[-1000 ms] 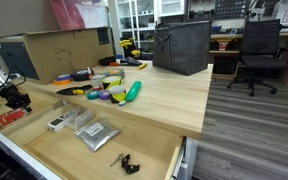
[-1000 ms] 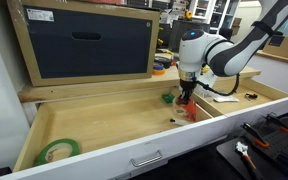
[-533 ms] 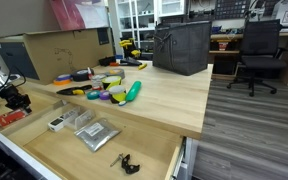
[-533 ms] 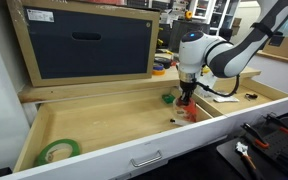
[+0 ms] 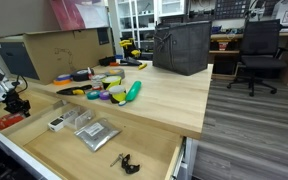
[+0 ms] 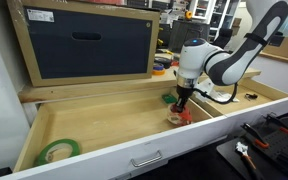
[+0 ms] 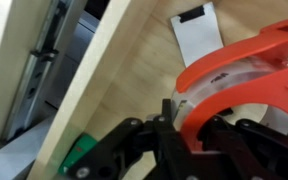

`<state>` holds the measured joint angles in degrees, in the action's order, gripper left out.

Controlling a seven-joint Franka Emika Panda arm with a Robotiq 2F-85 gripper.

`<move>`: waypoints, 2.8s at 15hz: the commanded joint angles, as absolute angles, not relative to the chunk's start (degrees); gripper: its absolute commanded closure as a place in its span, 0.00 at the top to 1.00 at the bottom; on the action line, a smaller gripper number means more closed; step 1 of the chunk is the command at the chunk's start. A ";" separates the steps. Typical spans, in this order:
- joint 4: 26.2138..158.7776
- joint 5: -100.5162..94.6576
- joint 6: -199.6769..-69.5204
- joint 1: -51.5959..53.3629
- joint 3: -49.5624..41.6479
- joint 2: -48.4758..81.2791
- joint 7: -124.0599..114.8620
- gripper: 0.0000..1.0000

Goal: Put the tape and tape dispenser into the drawer

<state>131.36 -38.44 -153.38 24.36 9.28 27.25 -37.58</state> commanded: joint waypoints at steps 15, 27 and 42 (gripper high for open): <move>107.80 -21.26 -146.07 43.40 5.89 37.53 -27.17 0.06; 81.04 -12.01 -130.31 44.13 6.76 51.82 -21.62 0.06; 76.46 -12.63 -127.91 46.62 5.75 55.48 -23.20 0.24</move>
